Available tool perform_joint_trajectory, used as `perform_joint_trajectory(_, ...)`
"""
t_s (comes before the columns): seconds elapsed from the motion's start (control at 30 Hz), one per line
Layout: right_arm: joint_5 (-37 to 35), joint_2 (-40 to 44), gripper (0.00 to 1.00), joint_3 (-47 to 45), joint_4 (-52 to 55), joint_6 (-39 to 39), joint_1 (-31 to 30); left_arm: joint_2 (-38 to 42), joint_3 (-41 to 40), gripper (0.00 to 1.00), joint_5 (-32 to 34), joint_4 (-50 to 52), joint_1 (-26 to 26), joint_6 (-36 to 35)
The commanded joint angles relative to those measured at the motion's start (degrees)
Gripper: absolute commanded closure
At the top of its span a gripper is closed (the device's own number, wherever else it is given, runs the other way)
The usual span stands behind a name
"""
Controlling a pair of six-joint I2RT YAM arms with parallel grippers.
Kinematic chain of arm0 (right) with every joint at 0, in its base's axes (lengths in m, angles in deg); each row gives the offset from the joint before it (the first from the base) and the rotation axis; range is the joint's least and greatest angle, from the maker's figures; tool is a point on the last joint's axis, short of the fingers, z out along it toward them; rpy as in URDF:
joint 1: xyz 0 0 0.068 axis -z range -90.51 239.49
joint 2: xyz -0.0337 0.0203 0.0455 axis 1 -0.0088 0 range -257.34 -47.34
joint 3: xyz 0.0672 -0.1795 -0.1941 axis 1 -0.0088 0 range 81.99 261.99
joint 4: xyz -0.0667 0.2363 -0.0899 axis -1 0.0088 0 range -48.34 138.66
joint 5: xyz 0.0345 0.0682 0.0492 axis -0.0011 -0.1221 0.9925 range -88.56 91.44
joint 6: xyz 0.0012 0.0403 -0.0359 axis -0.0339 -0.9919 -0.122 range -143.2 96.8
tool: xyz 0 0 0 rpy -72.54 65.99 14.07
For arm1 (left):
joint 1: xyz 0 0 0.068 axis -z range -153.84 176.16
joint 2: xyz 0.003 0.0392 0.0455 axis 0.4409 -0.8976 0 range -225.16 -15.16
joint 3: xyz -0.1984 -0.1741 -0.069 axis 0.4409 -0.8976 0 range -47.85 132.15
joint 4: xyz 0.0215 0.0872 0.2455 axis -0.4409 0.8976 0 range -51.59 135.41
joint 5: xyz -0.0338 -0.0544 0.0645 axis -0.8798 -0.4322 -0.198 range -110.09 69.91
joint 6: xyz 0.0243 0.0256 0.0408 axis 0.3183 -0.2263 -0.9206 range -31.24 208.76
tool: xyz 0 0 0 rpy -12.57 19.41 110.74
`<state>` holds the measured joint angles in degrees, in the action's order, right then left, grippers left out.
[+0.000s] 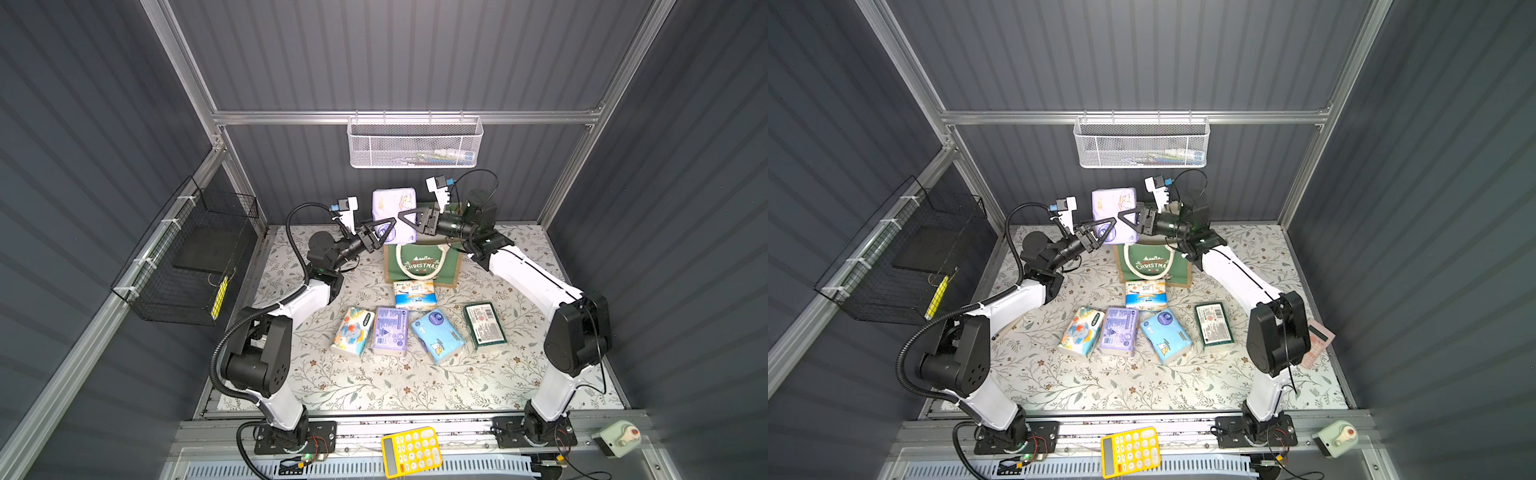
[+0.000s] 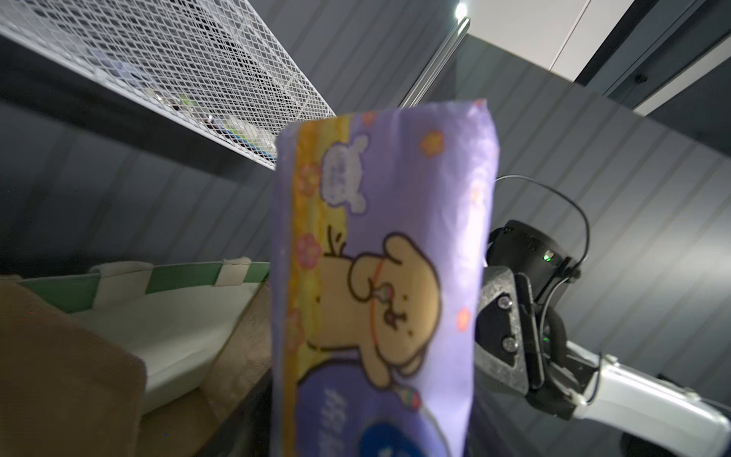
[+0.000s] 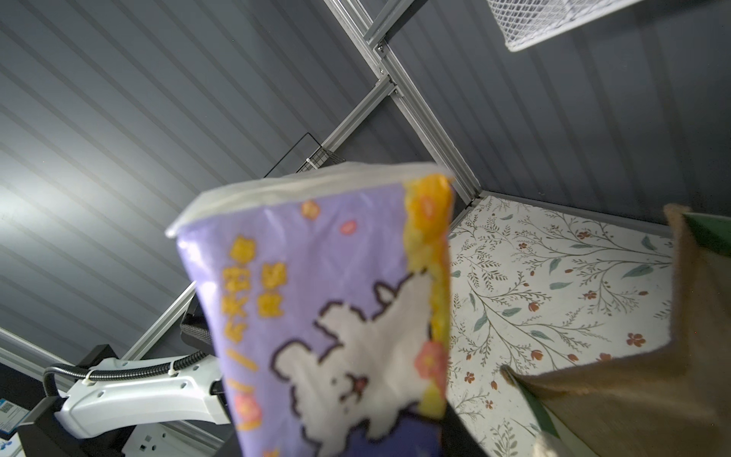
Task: Put tissues into the canvas bag
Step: Place the pack of facial tissues in the canvas bag.
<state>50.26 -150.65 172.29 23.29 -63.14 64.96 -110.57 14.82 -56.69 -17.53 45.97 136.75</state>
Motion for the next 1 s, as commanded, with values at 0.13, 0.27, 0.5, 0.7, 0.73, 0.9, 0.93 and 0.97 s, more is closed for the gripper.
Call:
perform_joint_trajectory(0.13, -2.06, 5.24, 0.58, -0.76, 5.17, 3.37, 2.99, 6.73, 1.35, 0.01, 6.57, 21.53, 0.36, -15.25)
perform_joint_trajectory(0.27, -5.94, 6.32, 0.58, -0.26, 11.95, 4.97, 5.40, 8.65, 2.79, 0.00, 10.36, 30.95, 0.40, -20.88)
perform_joint_trajectory(0.5, -14.25, 5.15, 0.57, 4.07, 26.18, 9.76, 7.46, 6.97, 6.46, 0.00, 15.85, 40.67, 0.44, -23.55)
perform_joint_trajectory(0.7, -19.11, 2.11, 0.57, 8.24, 32.08, 10.25, 7.57, 2.65, 12.51, 0.00, 17.27, 49.01, 0.48, -26.72)
perform_joint_trajectory(0.73, -19.59, 1.44, 0.57, 8.89, 32.45, 10.18, 7.57, 1.91, 13.55, 0.00, 17.29, 50.15, 0.55, -27.15)
perform_joint_trajectory(0.9, -19.99, -2.43, 0.57, 12.65, 34.56, 8.95, 7.57, -0.53, 16.72, 0.00, 20.72, 54.56, 0.99, -28.88)
perform_joint_trajectory(0.93, -20.03, -3.23, 0.57, 13.42, 35.01, 8.57, 7.52, -0.81, 17.04, 0.00, 21.44, 55.21, 1.13, -29.24)
perform_joint_trajectory(0.97, -20.23, -3.96, 0.57, 14.09, 35.59, 8.38, 7.48, -0.99, 17.25, 0.00, 22.07, 55.76, 1.27, -29.47)
